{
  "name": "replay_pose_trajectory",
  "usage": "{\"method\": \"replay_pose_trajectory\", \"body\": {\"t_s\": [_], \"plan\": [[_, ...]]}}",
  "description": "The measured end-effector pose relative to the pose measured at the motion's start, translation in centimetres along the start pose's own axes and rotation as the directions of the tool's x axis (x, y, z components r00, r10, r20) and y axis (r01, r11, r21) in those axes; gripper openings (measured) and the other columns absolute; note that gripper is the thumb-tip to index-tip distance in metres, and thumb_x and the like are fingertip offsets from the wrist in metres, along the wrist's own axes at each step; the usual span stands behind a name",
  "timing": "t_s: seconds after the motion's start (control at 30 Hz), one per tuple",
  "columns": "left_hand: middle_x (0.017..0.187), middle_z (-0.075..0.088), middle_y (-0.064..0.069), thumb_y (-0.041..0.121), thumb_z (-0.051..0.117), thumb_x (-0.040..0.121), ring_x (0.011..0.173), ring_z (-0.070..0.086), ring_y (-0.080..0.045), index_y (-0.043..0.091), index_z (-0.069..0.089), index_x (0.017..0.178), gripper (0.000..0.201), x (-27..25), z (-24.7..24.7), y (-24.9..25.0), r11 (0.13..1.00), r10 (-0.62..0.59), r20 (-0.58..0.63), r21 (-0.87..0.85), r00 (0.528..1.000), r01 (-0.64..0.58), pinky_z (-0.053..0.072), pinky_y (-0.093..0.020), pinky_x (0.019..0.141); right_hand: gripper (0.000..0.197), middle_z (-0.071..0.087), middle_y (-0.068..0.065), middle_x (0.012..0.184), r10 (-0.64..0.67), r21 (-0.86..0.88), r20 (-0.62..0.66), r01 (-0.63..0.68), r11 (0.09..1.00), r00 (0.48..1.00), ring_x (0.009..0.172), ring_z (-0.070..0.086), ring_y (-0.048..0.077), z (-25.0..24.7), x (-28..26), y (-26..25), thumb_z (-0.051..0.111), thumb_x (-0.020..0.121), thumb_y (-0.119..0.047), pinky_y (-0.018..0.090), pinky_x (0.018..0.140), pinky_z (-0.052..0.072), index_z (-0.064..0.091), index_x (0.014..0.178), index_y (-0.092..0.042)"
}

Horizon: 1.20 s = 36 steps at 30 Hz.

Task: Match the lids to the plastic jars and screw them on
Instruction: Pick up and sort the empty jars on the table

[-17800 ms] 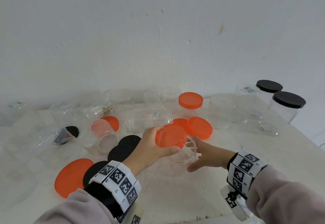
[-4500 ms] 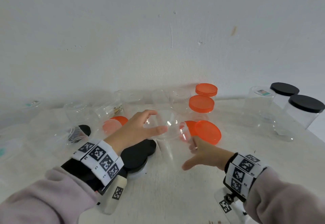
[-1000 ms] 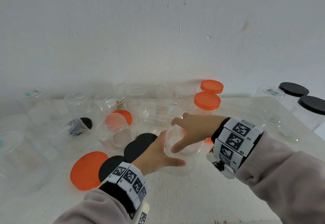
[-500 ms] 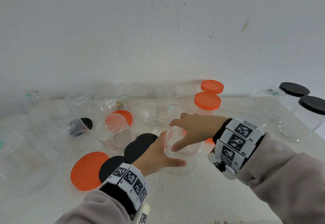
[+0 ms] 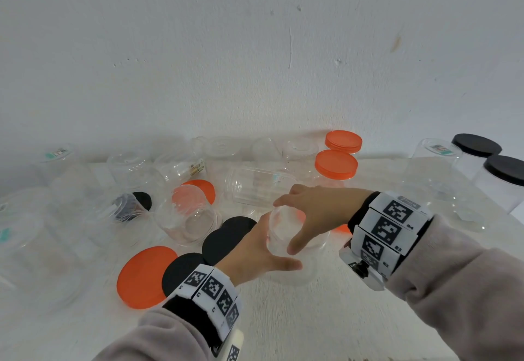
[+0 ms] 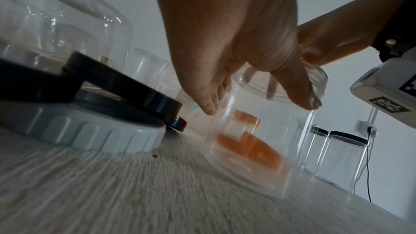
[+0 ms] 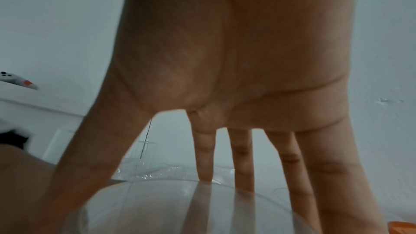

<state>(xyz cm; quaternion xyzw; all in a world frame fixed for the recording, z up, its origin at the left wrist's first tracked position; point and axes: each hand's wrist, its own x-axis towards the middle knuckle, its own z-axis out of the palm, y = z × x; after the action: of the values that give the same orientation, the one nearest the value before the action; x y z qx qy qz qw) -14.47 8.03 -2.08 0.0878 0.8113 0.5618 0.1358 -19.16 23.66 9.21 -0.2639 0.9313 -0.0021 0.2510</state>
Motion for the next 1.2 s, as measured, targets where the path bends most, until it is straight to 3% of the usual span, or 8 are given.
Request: {"method": "replay_pose_trajectory", "body": {"t_s": [0.1,0.23,0.4,0.73,0.83,0.97,1.07,1.2], "plan": [[0.121,0.037,0.038,0.036,0.087,0.063,0.112,0.036,0.019,0.051,0.020,0.129,0.095,-0.1,0.0,0.1,1.000,0.002,0.000,0.014,1.000,-0.002,0.032,-0.005,0.085,0.104,0.032,-0.010,0.130,0.002,-0.027,0.024,-0.001,1.000,1.000,0.119,0.036,0.020,0.3,0.2,0.0,0.077,0.062,-0.061,0.045,0.098,0.042,0.014,0.144,-0.050],[0.131,0.042,0.026,0.033,0.087,0.064,0.123,0.039,0.005,0.039,0.024,0.140,0.099,0.0,0.1,0.0,1.000,0.009,-0.011,0.015,1.000,-0.009,0.035,-0.010,0.089,0.104,0.031,-0.010,0.133,-0.049,-0.014,-0.025,0.048,0.999,0.999,0.118,0.030,0.018,1.3,0.4,0.5,0.077,0.062,-0.059,0.042,0.094,0.041,0.011,0.143,-0.053],[0.122,0.041,0.034,0.028,0.087,0.065,0.104,0.038,0.029,0.044,0.023,0.136,0.097,0.0,0.1,-0.2,1.000,0.012,-0.012,-0.022,1.000,-0.012,0.037,0.003,0.075,0.097,0.025,-0.008,0.140,-0.105,-0.008,-0.113,0.105,0.994,0.988,0.122,0.022,0.018,2.7,0.6,1.6,0.066,0.068,-0.067,0.039,0.098,0.036,0.007,0.144,-0.053],[0.135,0.042,0.027,0.035,0.088,0.060,0.127,0.040,0.003,0.045,0.024,0.140,0.103,0.0,0.6,-0.4,0.998,0.032,-0.032,-0.053,0.999,-0.033,0.039,-0.022,0.101,0.091,0.016,-0.006,0.148,-0.134,-0.003,-0.275,0.139,0.990,0.952,0.129,0.014,0.023,5.3,0.8,2.1,0.051,0.073,-0.077,0.043,0.107,0.027,0.005,0.146,-0.049],[0.136,0.042,0.026,0.040,0.088,0.055,0.127,0.041,0.002,0.044,0.025,0.141,0.107,0.0,0.8,-0.3,0.998,0.039,-0.038,-0.043,0.999,-0.040,0.040,-0.031,0.106,0.087,0.017,-0.005,0.147,-0.127,-0.007,-0.331,0.133,0.991,0.935,0.125,0.017,0.024,5.9,0.8,1.8,0.048,0.075,-0.076,0.040,0.105,0.027,0.008,0.147,-0.048],[0.132,0.041,0.033,0.043,0.088,0.053,0.126,0.040,0.006,0.059,0.025,0.129,0.100,0.0,0.9,-0.4,0.999,0.034,-0.053,-0.036,0.998,-0.035,0.040,-0.026,0.102,0.085,0.018,-0.004,0.145,-0.116,-0.018,-0.368,0.118,0.993,0.923,0.122,0.019,0.025,6.3,0.9,1.6,0.045,0.076,-0.076,0.039,0.102,0.027,0.009,0.147,-0.046],[0.134,0.039,0.033,0.046,0.087,0.052,0.126,0.038,0.007,0.059,0.023,0.129,0.101,0.0,1.0,-0.3,0.999,0.038,-0.054,-0.024,0.998,-0.039,0.039,-0.027,0.104,0.085,0.017,-0.006,0.145,-0.113,-0.008,-0.377,0.119,0.993,0.919,0.120,0.019,0.023,6.4,1.0,1.8,0.045,0.076,-0.077,0.038,0.100,0.026,0.008,0.147,-0.047],[0.131,0.037,0.037,0.047,0.085,0.054,0.121,0.037,0.015,0.066,0.021,0.121,0.094,-0.1,1.0,0.0,0.999,0.048,-0.048,-0.008,0.998,-0.049,0.035,-0.020,0.100,0.087,0.016,-0.012,0.144,-0.111,0.069,-0.389,0.149,0.986,0.915,0.118,0.016,0.018,6.7,1.1,2.0,0.049,0.073,-0.077,0.033,0.095,0.020,0.009,0.146,-0.050]]}}
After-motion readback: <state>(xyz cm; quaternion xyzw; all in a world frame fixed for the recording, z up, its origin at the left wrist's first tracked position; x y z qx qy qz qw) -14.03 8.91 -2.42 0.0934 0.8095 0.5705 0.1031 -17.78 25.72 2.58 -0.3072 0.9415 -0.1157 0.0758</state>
